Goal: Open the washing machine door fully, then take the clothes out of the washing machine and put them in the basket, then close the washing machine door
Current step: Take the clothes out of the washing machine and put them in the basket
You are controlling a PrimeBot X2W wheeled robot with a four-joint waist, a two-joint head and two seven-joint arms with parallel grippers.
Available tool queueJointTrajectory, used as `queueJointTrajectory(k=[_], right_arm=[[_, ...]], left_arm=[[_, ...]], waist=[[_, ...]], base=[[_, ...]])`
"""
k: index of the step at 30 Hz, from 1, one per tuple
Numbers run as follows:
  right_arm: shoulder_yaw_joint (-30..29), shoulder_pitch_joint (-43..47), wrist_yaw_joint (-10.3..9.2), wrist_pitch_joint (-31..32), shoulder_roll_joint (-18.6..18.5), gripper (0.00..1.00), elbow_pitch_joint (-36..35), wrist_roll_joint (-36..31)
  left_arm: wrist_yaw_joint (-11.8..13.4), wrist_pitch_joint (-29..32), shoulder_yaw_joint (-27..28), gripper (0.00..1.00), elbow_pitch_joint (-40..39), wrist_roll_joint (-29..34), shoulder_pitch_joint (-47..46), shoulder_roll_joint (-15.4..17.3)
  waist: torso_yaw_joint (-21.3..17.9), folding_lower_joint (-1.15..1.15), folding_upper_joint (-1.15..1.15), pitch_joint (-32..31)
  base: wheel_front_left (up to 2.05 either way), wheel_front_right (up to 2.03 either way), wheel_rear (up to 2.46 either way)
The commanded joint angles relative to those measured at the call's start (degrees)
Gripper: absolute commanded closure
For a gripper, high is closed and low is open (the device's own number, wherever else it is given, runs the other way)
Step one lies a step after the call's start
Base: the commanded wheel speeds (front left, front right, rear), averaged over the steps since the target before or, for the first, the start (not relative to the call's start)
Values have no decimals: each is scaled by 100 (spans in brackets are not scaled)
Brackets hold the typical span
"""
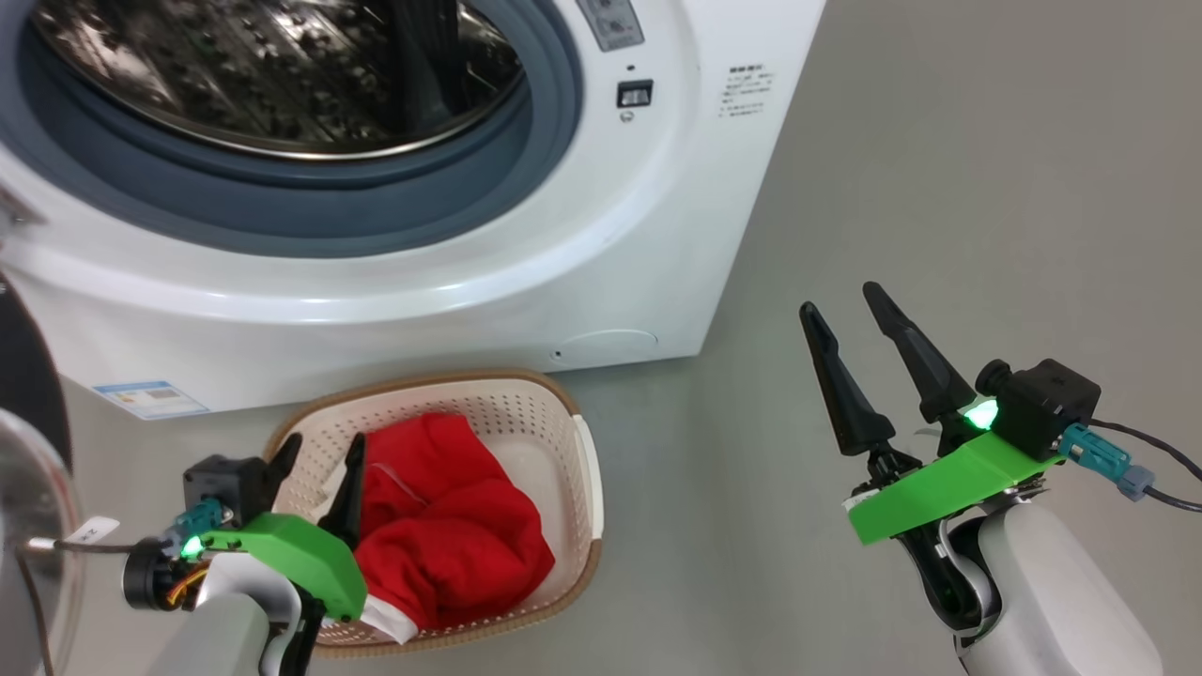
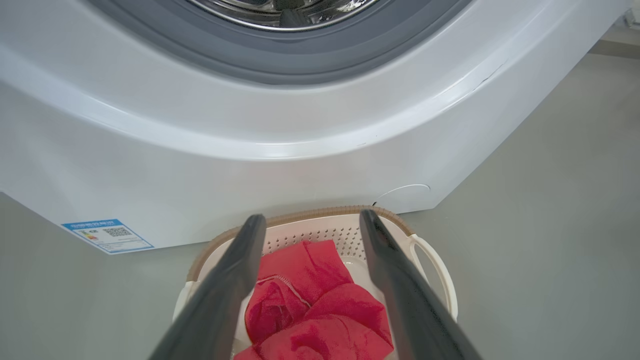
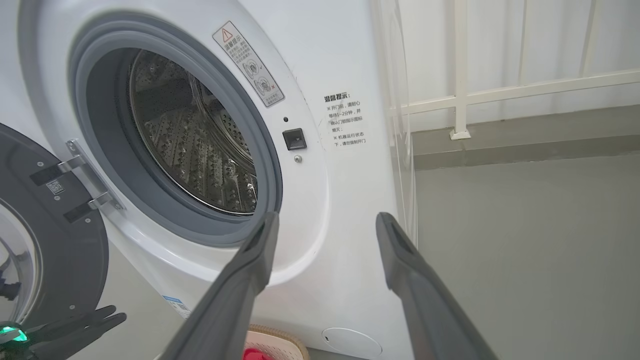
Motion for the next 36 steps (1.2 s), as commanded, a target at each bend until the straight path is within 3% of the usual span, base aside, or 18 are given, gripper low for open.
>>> queueJointTrajectory(k=[1, 14, 36], right_arm=[[105, 142, 9, -27, -4, 0, -119, -13], [132, 296, 9, -27, -20, 0, -76, 33], [89, 412, 9, -27, -116, 0, -145, 15]], left_arm=[[75, -54, 244, 0, -219, 79, 43, 188], [480, -54, 1137, 0, -2254, 457, 997, 172], [795, -54, 1521, 0, -3909, 577, 1787, 148]], waist=[[93, 0, 0, -106], [279, 0, 0, -485], [467, 0, 0, -683]], base=[[0, 0, 0], [0, 0, 0], [0, 0, 0]])
